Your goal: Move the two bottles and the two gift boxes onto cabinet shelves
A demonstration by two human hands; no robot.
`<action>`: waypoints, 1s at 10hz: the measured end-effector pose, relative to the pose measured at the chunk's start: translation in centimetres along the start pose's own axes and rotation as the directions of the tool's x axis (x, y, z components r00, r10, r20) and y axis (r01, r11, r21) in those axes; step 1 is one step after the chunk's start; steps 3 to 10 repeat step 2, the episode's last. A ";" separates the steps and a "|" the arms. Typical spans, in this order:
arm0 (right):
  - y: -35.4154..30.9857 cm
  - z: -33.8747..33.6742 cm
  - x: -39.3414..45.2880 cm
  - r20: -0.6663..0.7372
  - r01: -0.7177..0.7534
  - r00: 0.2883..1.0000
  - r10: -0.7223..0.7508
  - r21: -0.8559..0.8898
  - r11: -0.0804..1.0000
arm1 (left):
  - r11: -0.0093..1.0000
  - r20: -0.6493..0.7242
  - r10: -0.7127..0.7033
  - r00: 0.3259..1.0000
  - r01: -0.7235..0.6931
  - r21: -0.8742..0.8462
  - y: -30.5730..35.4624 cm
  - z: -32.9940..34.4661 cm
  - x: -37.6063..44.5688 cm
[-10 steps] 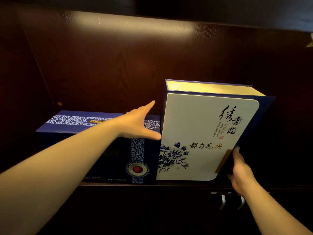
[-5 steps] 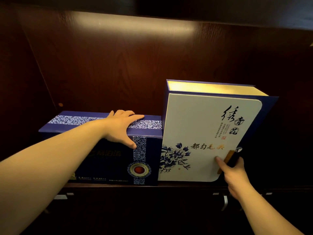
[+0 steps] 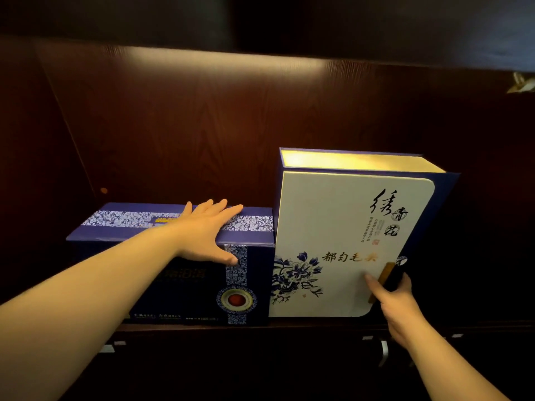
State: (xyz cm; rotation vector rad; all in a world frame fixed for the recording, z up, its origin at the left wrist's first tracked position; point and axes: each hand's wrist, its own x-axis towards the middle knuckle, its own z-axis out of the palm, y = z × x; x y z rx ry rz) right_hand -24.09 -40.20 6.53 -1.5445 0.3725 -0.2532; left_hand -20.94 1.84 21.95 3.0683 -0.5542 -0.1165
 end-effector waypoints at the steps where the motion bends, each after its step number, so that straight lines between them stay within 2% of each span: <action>1: -1.1 0.3 -1.6 -0.041 0.041 0.998 -0.042 -0.023 0.999 | 0.995 -0.161 0.002 0.987 0.014 0.097 1.0 1.0 -1.8; 2: -1.5 0.9 -3.1 -0.107 0.062 0.992 -0.069 -0.064 0.996 | 0.995 -0.311 -0.005 0.950 0.036 0.095 1.3 1.9 -3.6; 10: -1.5 0.9 -3.1 -0.107 0.062 0.992 -0.069 -0.064 0.996 | 0.995 -0.311 -0.005 0.950 0.036 0.095 1.3 1.9 -3.6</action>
